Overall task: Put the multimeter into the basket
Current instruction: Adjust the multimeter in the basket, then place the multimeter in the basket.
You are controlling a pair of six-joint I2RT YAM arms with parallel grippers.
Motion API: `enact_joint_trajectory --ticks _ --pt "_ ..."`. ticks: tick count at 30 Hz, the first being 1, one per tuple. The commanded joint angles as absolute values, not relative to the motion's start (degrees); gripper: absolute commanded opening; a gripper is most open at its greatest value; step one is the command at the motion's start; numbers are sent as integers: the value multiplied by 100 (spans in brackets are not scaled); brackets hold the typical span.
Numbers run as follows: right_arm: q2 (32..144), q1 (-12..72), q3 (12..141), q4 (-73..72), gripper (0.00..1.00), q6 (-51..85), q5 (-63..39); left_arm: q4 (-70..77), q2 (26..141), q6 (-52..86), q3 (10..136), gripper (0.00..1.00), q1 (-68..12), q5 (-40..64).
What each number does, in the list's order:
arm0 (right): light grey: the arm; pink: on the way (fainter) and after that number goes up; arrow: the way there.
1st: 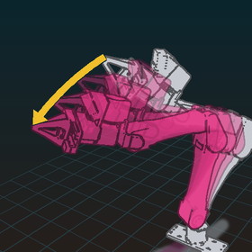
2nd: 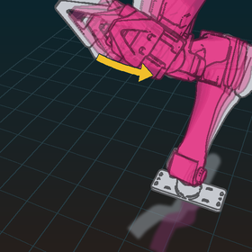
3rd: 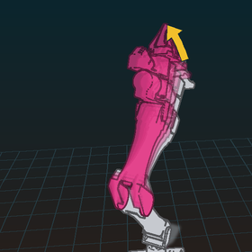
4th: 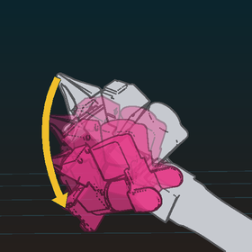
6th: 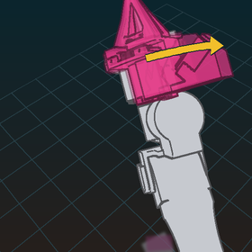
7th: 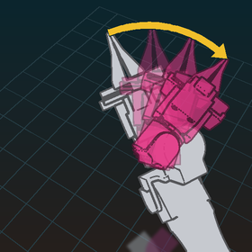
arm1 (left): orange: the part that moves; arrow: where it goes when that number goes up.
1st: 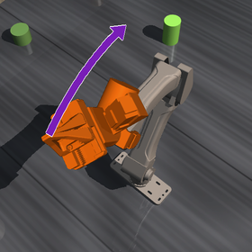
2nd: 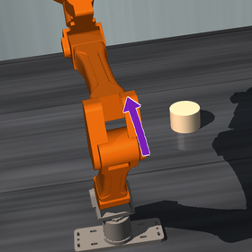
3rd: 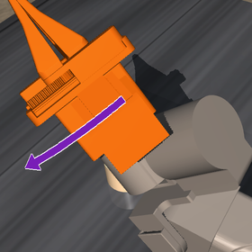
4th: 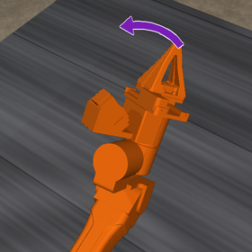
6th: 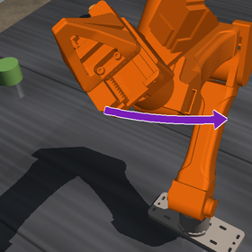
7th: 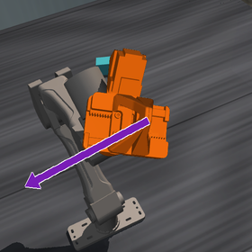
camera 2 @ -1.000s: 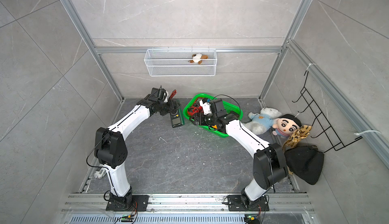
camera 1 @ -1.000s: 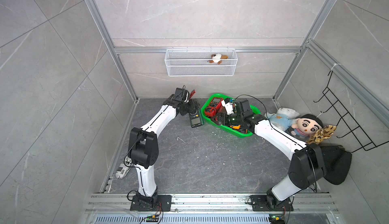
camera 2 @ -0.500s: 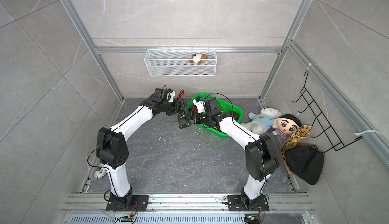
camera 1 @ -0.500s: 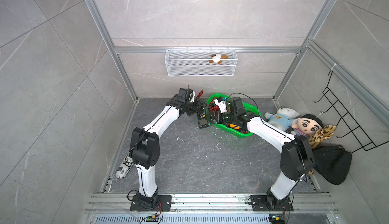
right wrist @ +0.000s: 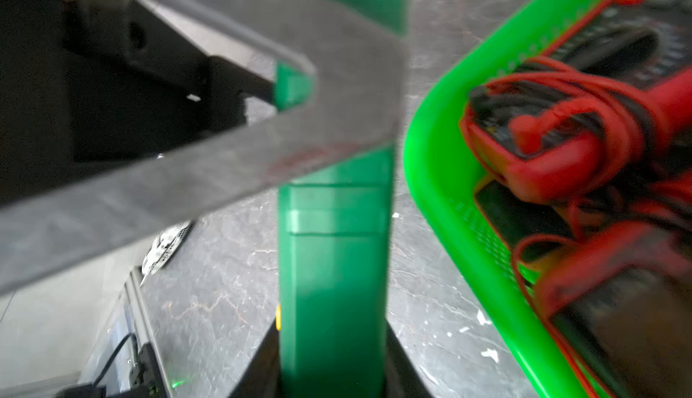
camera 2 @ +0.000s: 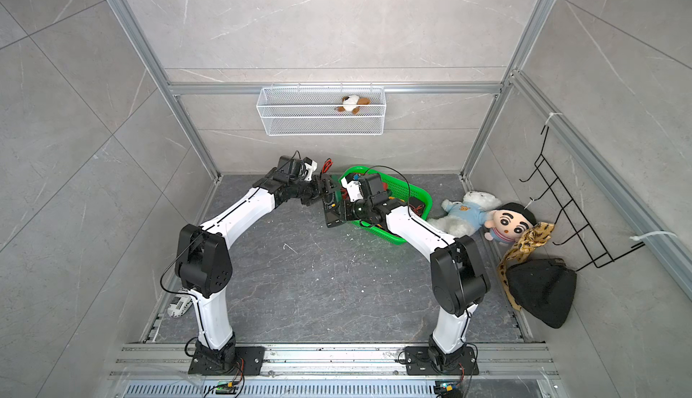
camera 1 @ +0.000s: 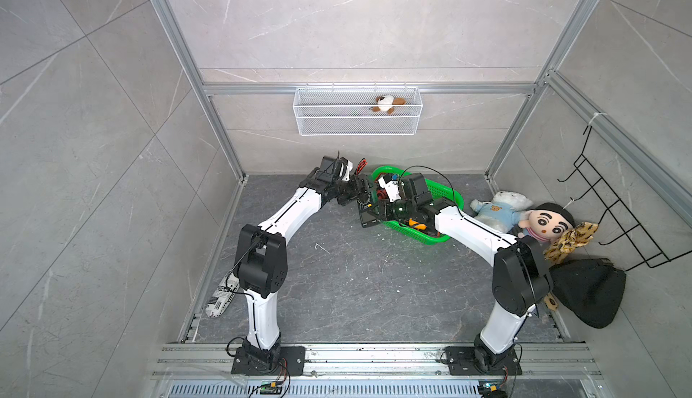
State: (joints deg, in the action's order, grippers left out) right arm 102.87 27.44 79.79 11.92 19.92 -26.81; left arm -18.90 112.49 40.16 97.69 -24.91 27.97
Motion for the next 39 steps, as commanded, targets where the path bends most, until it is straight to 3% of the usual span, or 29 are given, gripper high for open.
enact_joint_trajectory --ticks 1,3,6,12,25,34,39 --pt "10250 2769 8167 1300 20 2030 -2436 -1385 11193 4201 10079 62 -2512 3134" --pt "10201 2749 8178 1346 16 2111 -2295 -1321 11156 4206 10081 100 -2513 3127" --pt "10098 2630 8175 1421 9 2341 -2104 -1186 11008 4167 10064 98 -2511 3123" --pt "9540 2136 7698 1093 5 2989 -2144 -1009 10509 3812 9936 98 -2503 2949" --pt "8362 1072 6988 1137 5 3361 -2172 -1088 10018 3360 9330 98 -2408 1651" --pt "8279 734 6418 958 4 4013 -2289 -1371 10002 3344 8967 98 -2404 249" --pt "8377 478 6081 523 4 4445 -2583 -1391 10028 3335 8820 98 -2405 3"
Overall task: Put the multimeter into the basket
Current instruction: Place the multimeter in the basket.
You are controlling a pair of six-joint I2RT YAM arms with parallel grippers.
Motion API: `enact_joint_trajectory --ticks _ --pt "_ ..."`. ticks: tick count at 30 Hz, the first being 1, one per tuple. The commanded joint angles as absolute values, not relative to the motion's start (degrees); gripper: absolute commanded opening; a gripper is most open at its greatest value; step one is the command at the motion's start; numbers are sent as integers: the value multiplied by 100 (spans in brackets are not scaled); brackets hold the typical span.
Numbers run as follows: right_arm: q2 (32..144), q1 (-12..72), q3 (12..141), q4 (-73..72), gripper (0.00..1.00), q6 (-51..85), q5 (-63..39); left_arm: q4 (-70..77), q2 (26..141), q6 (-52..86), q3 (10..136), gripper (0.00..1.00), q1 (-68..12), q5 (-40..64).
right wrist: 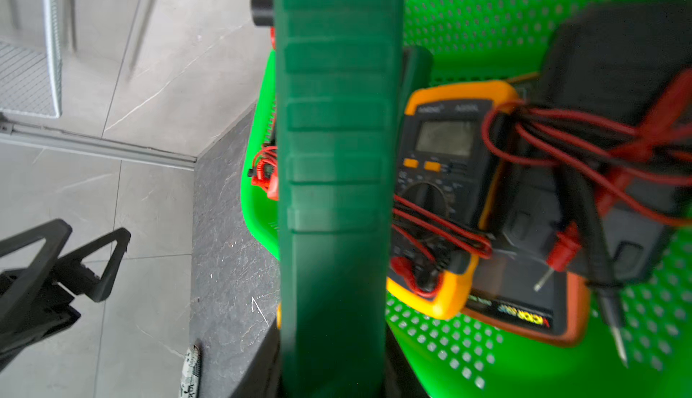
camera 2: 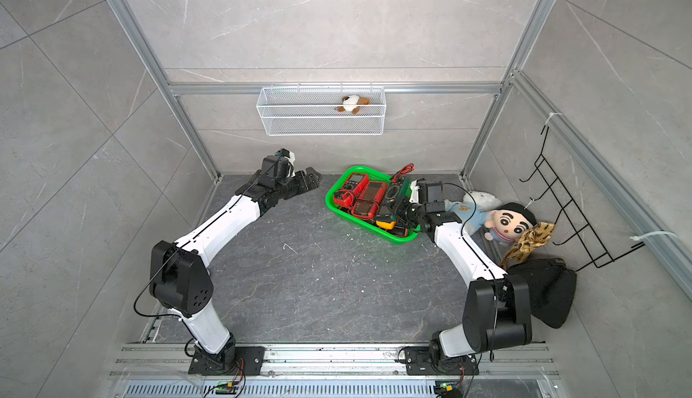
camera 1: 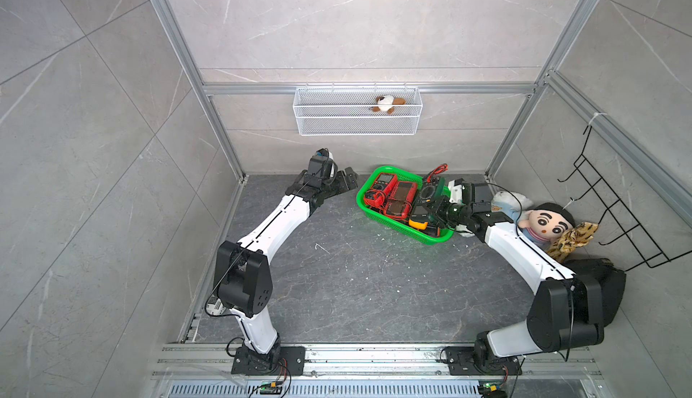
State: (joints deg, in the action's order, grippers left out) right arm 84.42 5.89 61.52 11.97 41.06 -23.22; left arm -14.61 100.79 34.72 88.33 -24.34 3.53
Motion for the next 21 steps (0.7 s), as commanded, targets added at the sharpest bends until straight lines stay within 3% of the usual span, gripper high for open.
enact_joint_trajectory --ticks 1,14,16,21 --pt "8434 430 6055 443 4 4485 -2658 -1396 10047 3335 8815 98 -2402 -4" --pt "9431 60 6115 -481 9 5080 -3609 -1441 10270 3352 8799 98 -2408 -103" --pt "9539 51 6134 -506 13 5107 -3649 -1474 10287 3349 8799 98 -2403 -169" --pt "9643 40 6250 409 34 4802 -3180 -1511 10304 3353 8771 98 -2407 -343"
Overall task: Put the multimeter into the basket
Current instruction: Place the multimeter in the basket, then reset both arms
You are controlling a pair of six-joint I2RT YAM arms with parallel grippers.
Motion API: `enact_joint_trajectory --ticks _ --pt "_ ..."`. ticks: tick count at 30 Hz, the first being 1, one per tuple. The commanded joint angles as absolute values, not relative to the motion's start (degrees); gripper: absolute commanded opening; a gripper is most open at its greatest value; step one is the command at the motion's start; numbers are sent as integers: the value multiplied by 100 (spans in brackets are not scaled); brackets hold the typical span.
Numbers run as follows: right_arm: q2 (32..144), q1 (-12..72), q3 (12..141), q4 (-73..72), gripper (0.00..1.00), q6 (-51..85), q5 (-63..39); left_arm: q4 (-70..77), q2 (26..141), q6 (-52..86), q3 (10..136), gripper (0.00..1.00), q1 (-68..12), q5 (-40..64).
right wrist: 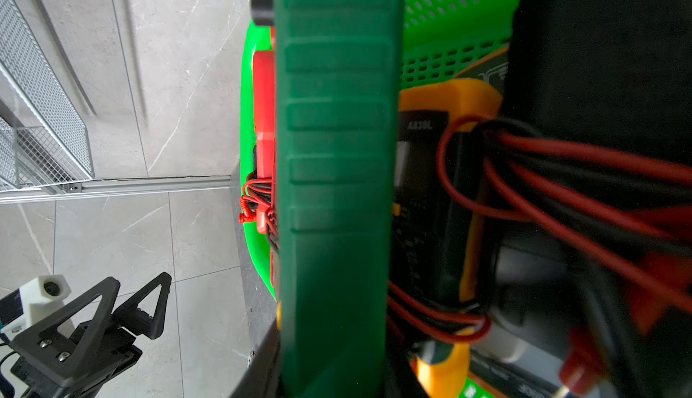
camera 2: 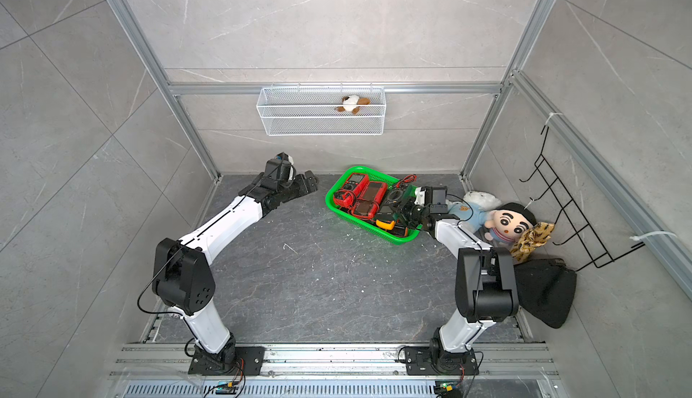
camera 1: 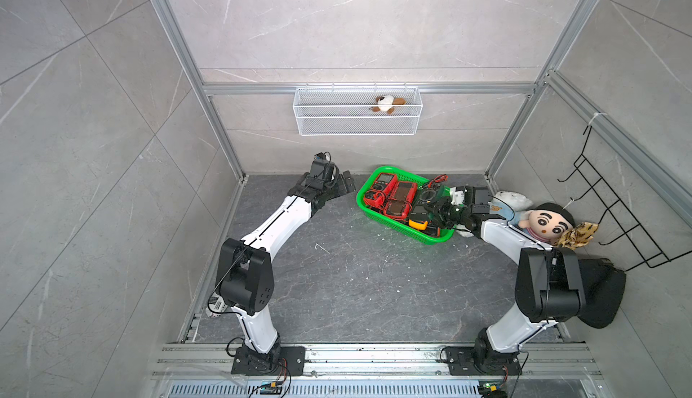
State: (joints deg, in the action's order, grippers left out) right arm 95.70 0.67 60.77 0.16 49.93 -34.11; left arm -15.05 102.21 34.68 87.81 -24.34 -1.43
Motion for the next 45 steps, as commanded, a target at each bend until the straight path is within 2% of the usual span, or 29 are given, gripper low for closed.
enact_joint_trajectory --ticks 1,4,6,11,16,19,26,32,36,39,45 --pt "9638 43 6281 663 37 4723 -3025 -1520 10315 3356 8763 98 -2404 -364" --pt "9551 43 6285 1199 57 4489 -2664 -1544 10326 3358 8771 98 -2393 -431" --pt "9470 44 6280 1379 66 4371 -2539 -1562 10333 3363 8796 98 -2398 -463" --pt "9268 43 6462 1981 75 4079 -2214 -1680 10327 3305 8864 98 -2373 -627" --pt "8865 51 6589 2617 84 3753 -1828 -1708 10012 3169 8615 98 -2358 -1275" --pt "8574 53 6564 2834 100 3562 -1633 -1468 9615 3107 8206 98 -2355 -1769" --pt "8017 45 6376 3014 100 3085 -477 -239 8314 2802 6489 98 -2338 -3082" --pt "7559 52 5689 2318 100 2753 706 1255 7245 2308 4647 98 -2337 -4372" --pt "7403 60 5238 1794 100 2390 1235 2074 6854 1810 3771 99 -2337 -4853" --pt "7293 74 4860 1254 100 1973 1558 2303 6844 1497 3476 98 -2336 -5221" --pt "6751 532 3390 -1123 100 562 2142 2699 6996 1120 3013 98 -2153 -5441"
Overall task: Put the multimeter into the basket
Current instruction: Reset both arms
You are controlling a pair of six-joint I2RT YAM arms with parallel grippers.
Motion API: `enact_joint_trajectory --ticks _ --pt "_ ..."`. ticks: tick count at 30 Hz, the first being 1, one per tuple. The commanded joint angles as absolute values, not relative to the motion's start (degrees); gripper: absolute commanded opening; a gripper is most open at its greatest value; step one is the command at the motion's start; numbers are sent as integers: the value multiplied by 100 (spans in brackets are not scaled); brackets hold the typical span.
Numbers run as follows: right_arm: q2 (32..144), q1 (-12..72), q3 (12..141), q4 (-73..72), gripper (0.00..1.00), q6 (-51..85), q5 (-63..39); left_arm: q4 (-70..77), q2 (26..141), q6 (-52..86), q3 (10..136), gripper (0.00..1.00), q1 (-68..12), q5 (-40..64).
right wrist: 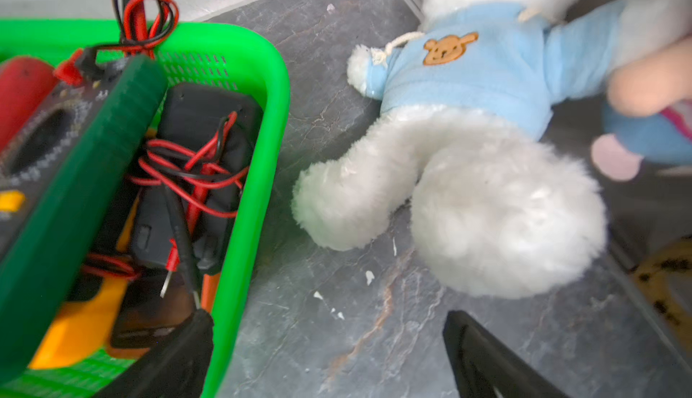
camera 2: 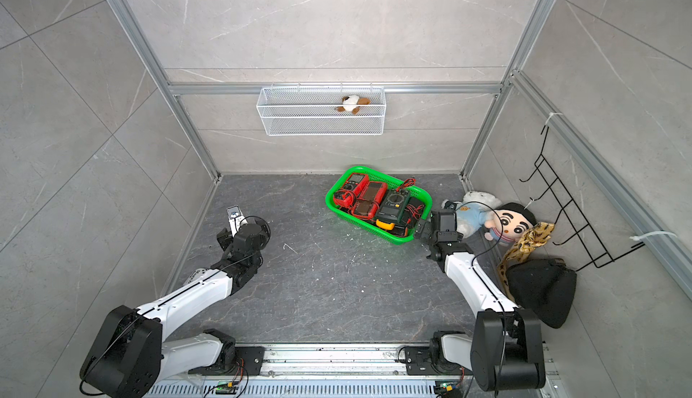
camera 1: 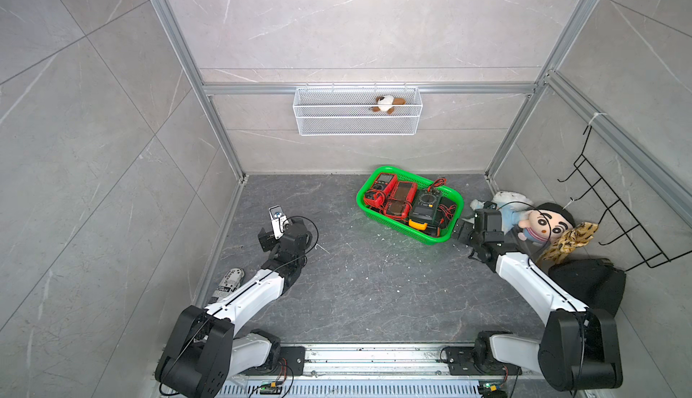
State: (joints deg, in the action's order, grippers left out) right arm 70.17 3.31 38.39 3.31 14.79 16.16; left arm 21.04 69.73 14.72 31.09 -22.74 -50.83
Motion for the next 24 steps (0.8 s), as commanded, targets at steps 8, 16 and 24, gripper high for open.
enact_joint_trajectory --ticks 8,16,24 --pt "6996 661 2449 -3011 100 -3 2004 3448 6656 1413 2136 98 -1164 -4444" --pt "7715 650 1893 -4594 100 -240 1462 4390 6623 1009 1490 98 -561 -3797" --pt "8603 379 1603 -5953 100 -190 905 5867 7666 602 1322 98 -470 -3196"
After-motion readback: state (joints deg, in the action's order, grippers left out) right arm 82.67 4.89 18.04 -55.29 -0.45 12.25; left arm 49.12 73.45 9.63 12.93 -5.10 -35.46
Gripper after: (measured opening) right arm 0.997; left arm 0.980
